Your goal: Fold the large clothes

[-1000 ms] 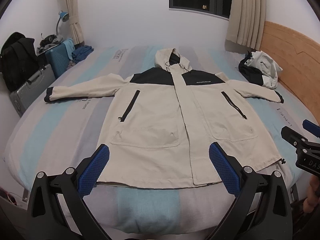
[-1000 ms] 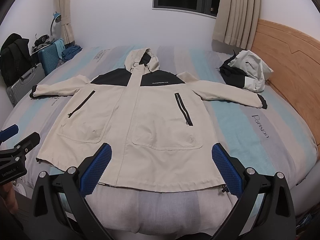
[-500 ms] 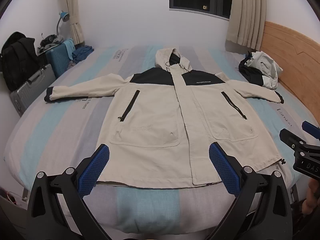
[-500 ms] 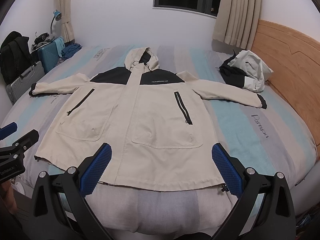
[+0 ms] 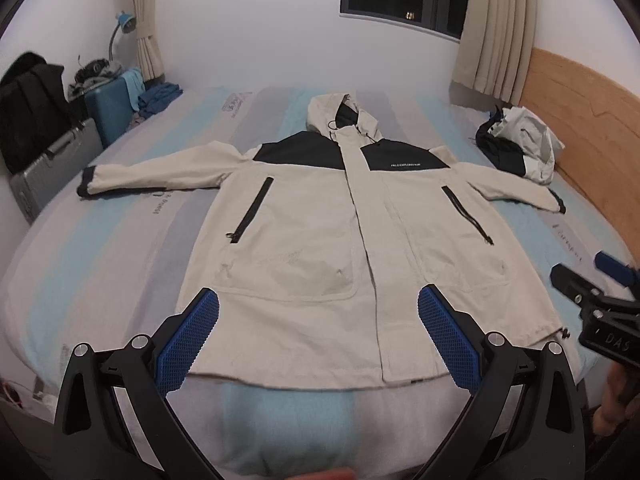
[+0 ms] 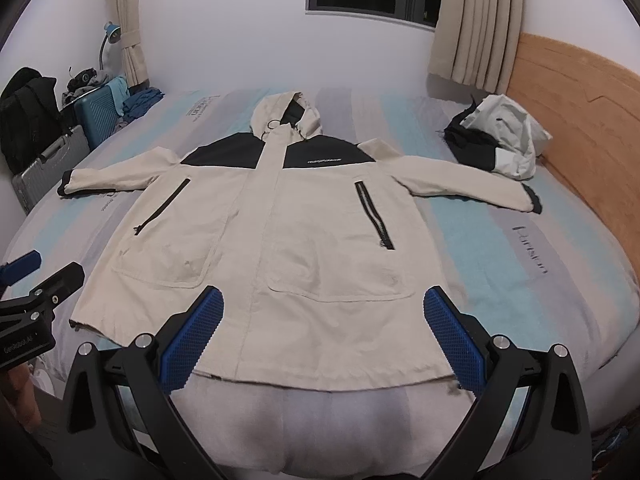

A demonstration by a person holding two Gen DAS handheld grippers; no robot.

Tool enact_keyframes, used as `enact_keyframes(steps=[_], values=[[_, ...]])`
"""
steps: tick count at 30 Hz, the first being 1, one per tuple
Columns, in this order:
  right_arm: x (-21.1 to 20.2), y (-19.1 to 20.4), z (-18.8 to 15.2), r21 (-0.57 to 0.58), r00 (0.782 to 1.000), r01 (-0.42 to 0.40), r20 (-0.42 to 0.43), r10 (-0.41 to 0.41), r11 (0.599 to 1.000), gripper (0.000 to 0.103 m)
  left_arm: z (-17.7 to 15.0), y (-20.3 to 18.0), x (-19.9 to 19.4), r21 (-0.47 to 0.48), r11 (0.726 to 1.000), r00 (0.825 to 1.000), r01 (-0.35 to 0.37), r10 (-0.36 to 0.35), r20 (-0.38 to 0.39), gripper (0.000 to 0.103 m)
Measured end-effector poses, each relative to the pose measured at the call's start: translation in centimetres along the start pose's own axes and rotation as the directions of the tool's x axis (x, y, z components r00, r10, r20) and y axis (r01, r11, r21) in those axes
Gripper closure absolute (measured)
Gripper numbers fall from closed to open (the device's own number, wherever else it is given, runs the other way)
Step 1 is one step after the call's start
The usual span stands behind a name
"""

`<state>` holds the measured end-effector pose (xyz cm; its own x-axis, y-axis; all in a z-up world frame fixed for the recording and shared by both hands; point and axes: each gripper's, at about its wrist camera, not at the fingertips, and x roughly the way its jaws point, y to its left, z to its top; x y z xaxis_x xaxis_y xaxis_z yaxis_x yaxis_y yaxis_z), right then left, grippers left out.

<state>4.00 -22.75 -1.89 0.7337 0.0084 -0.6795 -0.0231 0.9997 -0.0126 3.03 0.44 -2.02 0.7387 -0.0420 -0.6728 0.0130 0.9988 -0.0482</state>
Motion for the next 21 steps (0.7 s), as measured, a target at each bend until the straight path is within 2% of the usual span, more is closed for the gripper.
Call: enact_keyframes(steps=[4,7,13,17,21], values=[[3.6,0.9,2.0,-0.012,1.000,-0.013,-0.011,0.013,1.000,0.007,2.1,1.4,3.8,0.005,1.000,1.000,0.006,-0.006,-0.010,0.006],[6.5,1.4,4.4,0.005,0.997,-0.024,-0.069,0.024,1.000,0.007,4.2,2.4,6.3,0.006,1.000,0.999,0.009,-0.009,-0.039,0.006],[8.9,1.9,11.4,-0.016,0.985,0.009,-0.174,-0.012,1.000,0.007,11.5,3.8,9.1,-0.008,0.999,0.991,0.031,-0.032,-0.128,0.006],[11.0,1.2,16.6,-0.024,0.972,0.010,-0.234,-0.015,1.000,0.007,16.8,4.4,11.5,-0.016,1.000,0.984,-0.004,0.001,-0.179,0.006],[15.2,-0.7,21.1,-0.028,0.961,0.006,-0.276,-0.014,1.000,0.007,20.6,4.5,15.1,-0.032,0.999,0.974,-0.022,0.014,-0.225,0.006]])
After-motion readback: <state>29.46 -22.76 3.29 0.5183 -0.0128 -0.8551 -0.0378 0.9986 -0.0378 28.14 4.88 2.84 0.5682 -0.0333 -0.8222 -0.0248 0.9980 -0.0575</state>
